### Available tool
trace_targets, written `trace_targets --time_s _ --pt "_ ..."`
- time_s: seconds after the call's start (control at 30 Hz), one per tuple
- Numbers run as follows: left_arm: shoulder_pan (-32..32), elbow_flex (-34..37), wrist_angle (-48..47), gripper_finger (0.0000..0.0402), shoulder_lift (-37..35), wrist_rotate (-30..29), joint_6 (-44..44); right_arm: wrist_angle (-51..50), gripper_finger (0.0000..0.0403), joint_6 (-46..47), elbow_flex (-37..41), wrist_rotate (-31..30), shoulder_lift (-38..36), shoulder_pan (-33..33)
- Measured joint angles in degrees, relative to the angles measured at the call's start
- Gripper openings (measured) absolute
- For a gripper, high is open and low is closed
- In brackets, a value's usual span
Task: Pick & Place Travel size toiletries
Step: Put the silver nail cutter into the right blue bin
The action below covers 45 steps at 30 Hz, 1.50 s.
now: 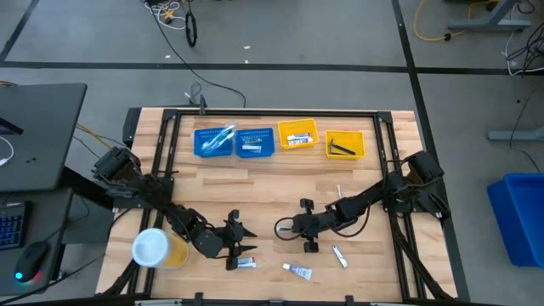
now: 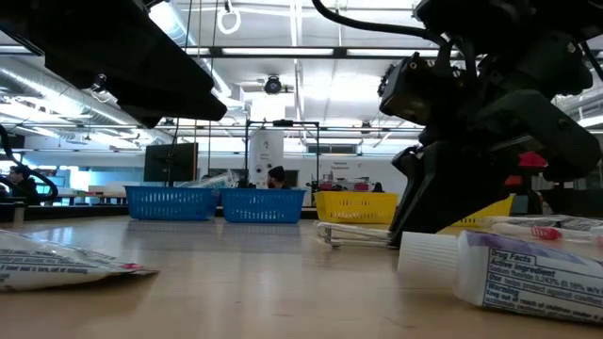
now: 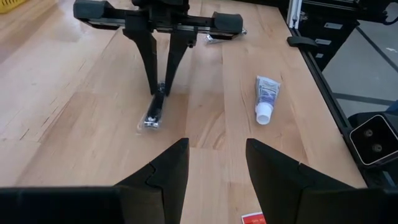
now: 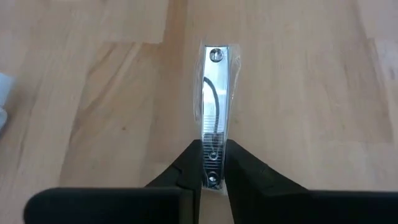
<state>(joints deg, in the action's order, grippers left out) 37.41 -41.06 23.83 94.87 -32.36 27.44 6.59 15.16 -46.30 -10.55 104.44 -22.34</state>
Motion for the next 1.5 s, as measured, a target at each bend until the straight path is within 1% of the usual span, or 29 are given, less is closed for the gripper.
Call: trace_targets --time_s 0.17,0.3,0.37,0.47,0.53,0.6,0.67,0.7,0.73,0.8,0.9,1.1,1.5 --pt "0.0 0.0 0.0 0.0169 0.0 -1.0 0.0 -1.7 0.0055 -1.7 0.2 -0.4 -1.8 1.2" --pt "0.0 0.0 0.1 0.0169 0.0 -5.4 0.4 -2.1 0.0055 -1.8 0.2 -0.4 -3.2 3.1" --pt "-0.4 0.0 0.1 0.0169 0.0 -8.5 3.0 -1.2 0.0055 -3.5 0.2 -0.4 -3.2 3.7" --pt "-1.8 0.0 0.2 0.0169 0.0 -13.1 9.5 0.4 0.0055 -8.8 0.2 -0.8 -3.3 4.0" --pt "-3.6 0.0 0.1 0.0169 0.0 -13.4 16.4 1.2 0.0055 -13.1 0.2 -3.3 -3.3 4.0" --pt "-5.9 0.0 0.0 0.0169 0.0 -11.6 28.7 1.7 0.0055 -17.1 0.2 -7.1 -3.5 3.8" --pt "-8.1 0.0 -0.6 0.0169 0.0 -8.4 39.5 3.3 0.0055 -19.1 0.1 -11.2 -3.6 3.6" --pt "-9.1 0.0 -0.8 0.0169 0.0 -6.7 42.8 4.2 0.0055 -19.5 0.1 -12.4 -3.6 3.6" --pt "-10.0 0.0 -0.7 0.0169 0.0 -5.4 44.2 5.1 0.0055 -20.1 0.1 -12.8 -3.6 3.5" --pt "-11.3 0.0 -0.7 0.0169 0.0 -4.0 44.4 6.9 0.0055 -21.3 0.1 -12.8 -3.6 3.5" --pt "-12.6 0.0 -0.8 0.0169 0.0 -3.7 44.1 9.2 0.0055 -22.1 0.1 -12.4 -3.6 3.5" --pt "-14.0 0.0 -0.8 0.0169 0.0 0.2 47.2 11.1 0.0055 -22.1 0.1 -12.4 -3.6 3.5" --pt "-14.1 0.0 -0.9 0.0169 0.0 0.2 47.4 16.9 0.0056 -23.0 -0.1 -12.4 -3.8 3.6"
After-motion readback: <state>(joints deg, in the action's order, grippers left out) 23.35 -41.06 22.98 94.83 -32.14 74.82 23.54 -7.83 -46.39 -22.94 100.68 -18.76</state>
